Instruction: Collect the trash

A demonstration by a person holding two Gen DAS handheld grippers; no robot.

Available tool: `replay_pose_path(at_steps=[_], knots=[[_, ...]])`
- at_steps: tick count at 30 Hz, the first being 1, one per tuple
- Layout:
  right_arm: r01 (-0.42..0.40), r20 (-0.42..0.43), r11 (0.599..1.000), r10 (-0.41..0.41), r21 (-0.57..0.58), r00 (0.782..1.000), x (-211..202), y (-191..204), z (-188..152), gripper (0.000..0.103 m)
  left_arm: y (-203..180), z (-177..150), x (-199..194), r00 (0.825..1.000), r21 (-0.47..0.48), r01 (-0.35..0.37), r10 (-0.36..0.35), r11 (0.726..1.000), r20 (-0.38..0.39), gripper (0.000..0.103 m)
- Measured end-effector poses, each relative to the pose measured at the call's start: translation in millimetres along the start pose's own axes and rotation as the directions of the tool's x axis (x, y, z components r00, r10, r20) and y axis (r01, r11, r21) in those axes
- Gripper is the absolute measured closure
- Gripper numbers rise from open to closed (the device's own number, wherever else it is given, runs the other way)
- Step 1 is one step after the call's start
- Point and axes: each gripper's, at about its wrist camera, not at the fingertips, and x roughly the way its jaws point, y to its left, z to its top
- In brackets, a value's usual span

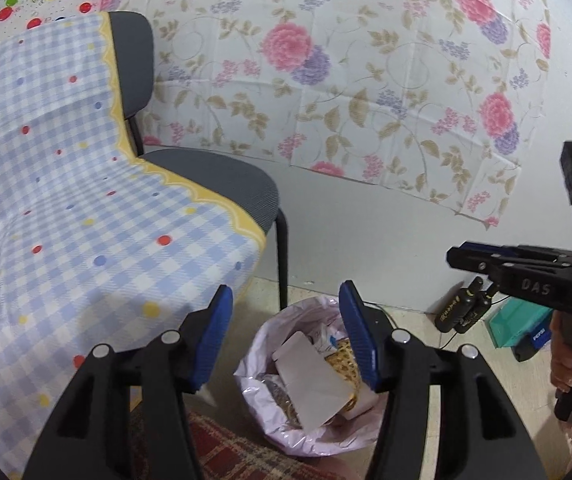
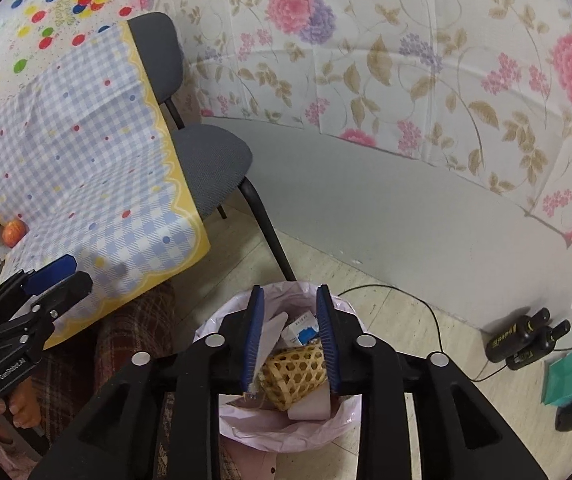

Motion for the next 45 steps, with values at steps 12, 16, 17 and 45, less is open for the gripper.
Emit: replay_pose_path(at_steps=[12, 16, 17, 45], knots=[[-0.118, 0.049, 0.983, 0.126, -0.14, 0.991, -17, 81, 33, 0.015, 50, 13, -55, 0.971, -0.068, -0.237, 0.235, 0.969, -0.039, 0.017], [-0.15, 0.059, 0.968, 0.165, -0.202, 0.984, -20, 113, 46, 0.013, 71, 17, -77, 0.951, -0.12, -0.309, 0.306, 0.943, -0.041, 0.006], [-0.158, 0.061, 0.965, 0.175, -0.21, 0.983, -21, 119, 47, 0.013, 76, 18, -84, 0.938, -0.127, -0.346, 0.343, 0.929, -0.045, 0.006], [-0.332, 0.056, 0.833, 0.395, -0.442, 0.917, -26, 279, 88, 0.01, 189, 1, -194, 0.698, -0.326, -0.706, 0.695, 0.628, -0.174, 0.006]])
